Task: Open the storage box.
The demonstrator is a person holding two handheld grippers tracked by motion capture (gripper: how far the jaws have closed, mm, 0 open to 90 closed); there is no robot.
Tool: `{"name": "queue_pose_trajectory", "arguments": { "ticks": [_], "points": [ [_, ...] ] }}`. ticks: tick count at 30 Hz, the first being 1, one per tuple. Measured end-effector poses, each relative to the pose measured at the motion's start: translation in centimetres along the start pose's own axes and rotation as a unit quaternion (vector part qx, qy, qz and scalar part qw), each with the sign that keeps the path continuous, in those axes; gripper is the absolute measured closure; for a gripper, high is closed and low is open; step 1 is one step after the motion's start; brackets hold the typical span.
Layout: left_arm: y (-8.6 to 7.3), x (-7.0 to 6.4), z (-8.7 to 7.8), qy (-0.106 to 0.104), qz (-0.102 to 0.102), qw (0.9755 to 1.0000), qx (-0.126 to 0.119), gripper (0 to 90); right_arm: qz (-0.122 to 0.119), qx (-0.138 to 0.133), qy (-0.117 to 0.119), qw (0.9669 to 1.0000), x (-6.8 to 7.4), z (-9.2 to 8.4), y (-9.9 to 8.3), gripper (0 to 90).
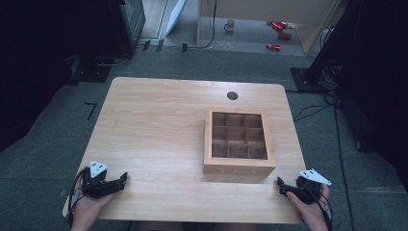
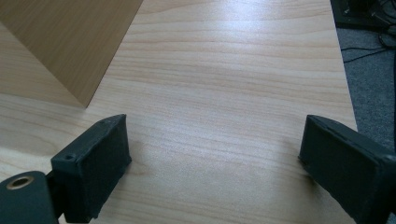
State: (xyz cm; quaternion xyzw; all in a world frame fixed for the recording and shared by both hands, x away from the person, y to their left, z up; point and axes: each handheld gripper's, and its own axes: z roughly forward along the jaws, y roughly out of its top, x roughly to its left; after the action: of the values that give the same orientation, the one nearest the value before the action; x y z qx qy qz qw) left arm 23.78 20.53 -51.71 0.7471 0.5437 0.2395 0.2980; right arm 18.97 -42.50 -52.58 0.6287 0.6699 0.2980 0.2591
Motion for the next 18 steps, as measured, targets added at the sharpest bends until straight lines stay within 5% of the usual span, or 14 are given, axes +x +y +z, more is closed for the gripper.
{"name": "queue_pose_trajectory", "arguments": {
  "ticks": [4, 18],
  "points": [
    [0.5, -1.0, -0.1, 0.004, 0.005, 1.0000, 0.006, 11.8, 0.000, 0.000, 0.000, 1.0000, 0.0, 0.0, 0.0, 8.1],
    [2.8, -6.9, -0.3, -0.057, 0.018, 0.9978, -0.029, 13.7, 0.000, 0.000, 0.000, 1.0000, 0.0, 0.0, 0.0, 8.1]
  ]
}}
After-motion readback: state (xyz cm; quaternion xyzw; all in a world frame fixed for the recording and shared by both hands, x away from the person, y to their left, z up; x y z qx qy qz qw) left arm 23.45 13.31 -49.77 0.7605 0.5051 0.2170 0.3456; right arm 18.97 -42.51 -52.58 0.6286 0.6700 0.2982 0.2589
